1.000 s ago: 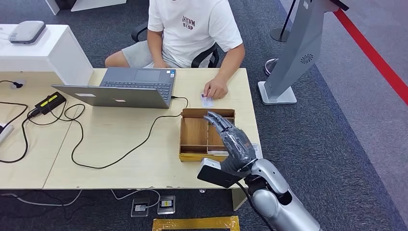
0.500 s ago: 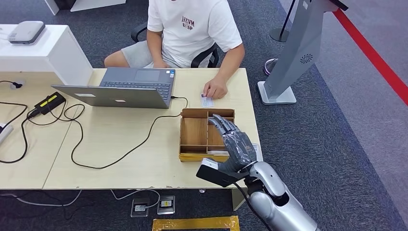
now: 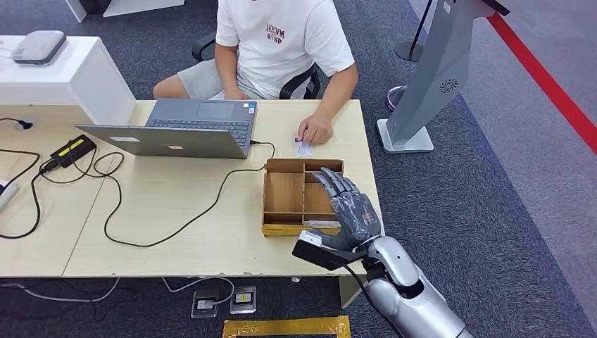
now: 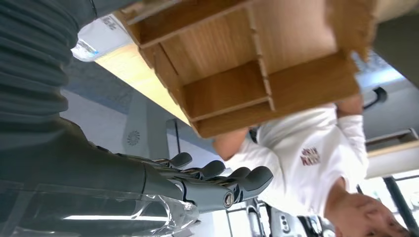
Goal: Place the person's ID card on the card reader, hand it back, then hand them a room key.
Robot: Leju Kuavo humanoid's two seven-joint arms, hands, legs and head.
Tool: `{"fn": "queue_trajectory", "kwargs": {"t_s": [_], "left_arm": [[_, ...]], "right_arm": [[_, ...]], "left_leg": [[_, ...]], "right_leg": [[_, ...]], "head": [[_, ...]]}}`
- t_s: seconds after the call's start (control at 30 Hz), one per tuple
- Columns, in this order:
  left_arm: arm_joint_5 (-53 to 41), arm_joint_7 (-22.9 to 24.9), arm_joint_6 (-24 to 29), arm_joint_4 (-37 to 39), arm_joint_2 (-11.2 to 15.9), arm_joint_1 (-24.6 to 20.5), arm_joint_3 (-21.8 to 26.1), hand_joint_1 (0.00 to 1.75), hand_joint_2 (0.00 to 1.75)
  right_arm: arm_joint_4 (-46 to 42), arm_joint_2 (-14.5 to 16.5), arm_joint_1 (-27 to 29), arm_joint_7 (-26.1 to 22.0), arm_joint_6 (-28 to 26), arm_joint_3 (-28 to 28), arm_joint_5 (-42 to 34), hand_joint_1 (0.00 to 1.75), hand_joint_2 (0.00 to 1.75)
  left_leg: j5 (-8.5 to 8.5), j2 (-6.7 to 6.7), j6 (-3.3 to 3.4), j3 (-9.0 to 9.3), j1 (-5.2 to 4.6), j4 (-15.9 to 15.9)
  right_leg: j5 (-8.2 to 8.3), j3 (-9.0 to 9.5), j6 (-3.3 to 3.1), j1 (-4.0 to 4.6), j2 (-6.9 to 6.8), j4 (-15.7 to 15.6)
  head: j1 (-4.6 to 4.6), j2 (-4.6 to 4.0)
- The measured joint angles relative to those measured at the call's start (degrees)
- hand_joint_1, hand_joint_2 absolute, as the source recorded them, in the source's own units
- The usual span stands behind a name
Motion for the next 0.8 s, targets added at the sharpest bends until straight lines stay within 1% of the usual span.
{"fn": "queue_trajectory", "kwargs": {"t_s": [0.27, 0.8], "left_arm": [[-0.31, -0.01, -0.08, 0.0, 0.05, 0.01, 0.0, 0.0, 1.75], [-0.61, -0.27, 0.0, 0.0, 0.15, 0.02, 0.0, 0.0, 1.75]], "right_arm": [[5.41, 0.01, -0.36, -0.29, -0.63, -0.03, -0.05, 0.0, 1.75], [8.27, -0.55, -0.42, 0.21, 0.84, -0.14, -0.3, 0.0, 1.75]], "left_leg": [[0.0, 0.0, 0.0, 0.0, 0.0, 0.01], [0.0, 0.01, 0.0, 0.0, 0.02, 0.01]], "right_leg": [[0.0, -0.01, 0.0, 0.0, 0.0, 0.0], [0.0, -0.02, 0.0, 0.01, 0.02, 0.0]], "head": [[-0.01, 0.0], [-0.01, 0.0]]}}
